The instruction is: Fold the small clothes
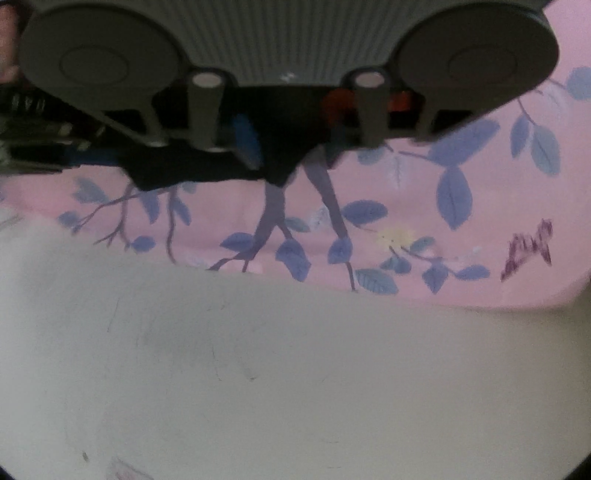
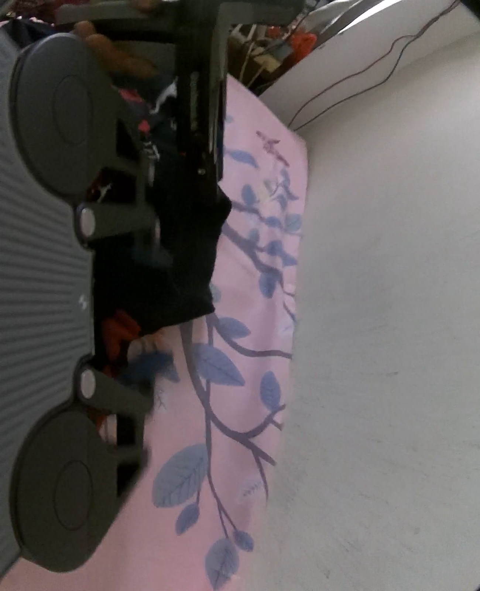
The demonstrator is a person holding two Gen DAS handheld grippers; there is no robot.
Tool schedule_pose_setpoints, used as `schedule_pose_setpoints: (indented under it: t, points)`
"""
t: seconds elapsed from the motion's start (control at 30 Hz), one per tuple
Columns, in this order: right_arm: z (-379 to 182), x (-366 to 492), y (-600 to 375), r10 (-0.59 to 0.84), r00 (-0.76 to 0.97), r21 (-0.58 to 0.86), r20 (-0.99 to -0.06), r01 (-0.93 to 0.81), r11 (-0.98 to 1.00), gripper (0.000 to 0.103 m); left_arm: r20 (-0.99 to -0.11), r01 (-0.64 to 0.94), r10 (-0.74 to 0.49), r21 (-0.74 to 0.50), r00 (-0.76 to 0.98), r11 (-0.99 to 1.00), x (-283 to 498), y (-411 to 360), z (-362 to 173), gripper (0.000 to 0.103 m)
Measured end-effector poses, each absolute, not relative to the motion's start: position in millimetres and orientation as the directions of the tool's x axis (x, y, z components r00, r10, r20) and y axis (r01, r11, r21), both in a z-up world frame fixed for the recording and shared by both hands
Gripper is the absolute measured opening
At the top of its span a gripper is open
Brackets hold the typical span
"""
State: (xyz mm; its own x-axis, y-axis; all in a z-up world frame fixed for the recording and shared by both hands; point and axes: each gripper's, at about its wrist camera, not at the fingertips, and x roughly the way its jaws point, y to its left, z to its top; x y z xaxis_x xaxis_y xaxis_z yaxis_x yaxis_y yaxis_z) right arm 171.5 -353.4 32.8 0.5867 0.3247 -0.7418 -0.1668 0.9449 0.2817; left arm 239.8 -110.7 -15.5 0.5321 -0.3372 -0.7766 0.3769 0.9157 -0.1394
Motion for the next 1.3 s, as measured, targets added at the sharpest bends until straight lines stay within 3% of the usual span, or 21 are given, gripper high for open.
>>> schedule_pose_setpoints:
  t: [0.03,0.2,0.33,0.53,0.7,0.83,0.87,0.9,0.93,1.13,1.23,1.3]
  points:
    - [37.3,167.4,-351.5,0.319,0.603,0.272,-0.731,-0.172,0.947,0.012,-0.77,0.386,-0.352,-0.149,0.533,0.91,237.9,-109.7,-13.0,0.01]
    - [85.1,115.0,-337.3,0.357,0.671,0.251,-0.65,-0.254,0.934,0.01,-0.671,0.422,-0.438,-0.2,0.599,0.884,197.8,-85.1,29.7,0.01]
    - [124.0,36.1,-318.2,0.409,0.715,0.21,-0.567,-0.354,0.911,0.01,-0.547,0.483,-0.517,-0.22,0.658,0.848,116.8,-47.5,65.5,0.009]
    - [136.7,-100.3,-289.9,0.472,0.74,0.14,-0.48,-0.467,0.873,0.009,-0.409,0.555,-0.594,-0.223,0.693,0.801,-20.6,12.1,61.4,0.009]
    - [81.3,-164.1,-268.6,0.388,0.733,0.054,-0.558,-0.435,0.899,0.01,-0.47,0.53,-0.607,-0.3,0.641,0.793,-90.0,50.5,11.8,0.014]
    - [45.9,-183.6,-269.0,0.357,0.707,0.077,-0.61,-0.396,0.915,0.013,-0.54,0.461,-0.568,-0.334,0.622,0.822,-104.3,71.3,-14.0,0.034]
    - [46.7,-188.0,-272.6,0.368,0.715,0.088,-0.594,-0.397,0.913,0.026,-0.534,0.446,-0.564,-0.346,0.631,0.826,-106.5,78.0,-11.0,0.039]
    - [49.9,-194.7,-277.9,0.398,0.713,0.124,-0.577,-0.406,0.906,0.045,-0.519,0.43,-0.556,-0.352,0.649,0.831,-107.7,83.7,-7.0,0.041]
    - [54.2,-200.2,-283.6,0.422,0.721,0.158,-0.55,-0.406,0.9,0.047,-0.499,0.417,-0.547,-0.355,0.672,0.837,-107.1,89.3,-1.3,0.042]
    - [78.7,-215.1,-309.2,0.321,0.828,0.154,-0.459,-0.281,0.947,0.047,-0.452,0.39,-0.507,-0.331,0.734,0.859,-86.3,88.9,11.2,0.045]
    - [80.2,-209.0,-322.3,0.277,0.846,0.188,-0.455,-0.213,0.959,0.047,-0.489,0.374,-0.472,-0.29,0.733,0.881,-52.7,73.6,-0.7,0.044]
    - [69.9,-193.5,-322.6,0.288,0.817,0.236,-0.5,-0.191,0.953,0.048,-0.554,0.338,-0.426,-0.259,0.716,0.905,-21.9,63.1,-15.5,0.04]
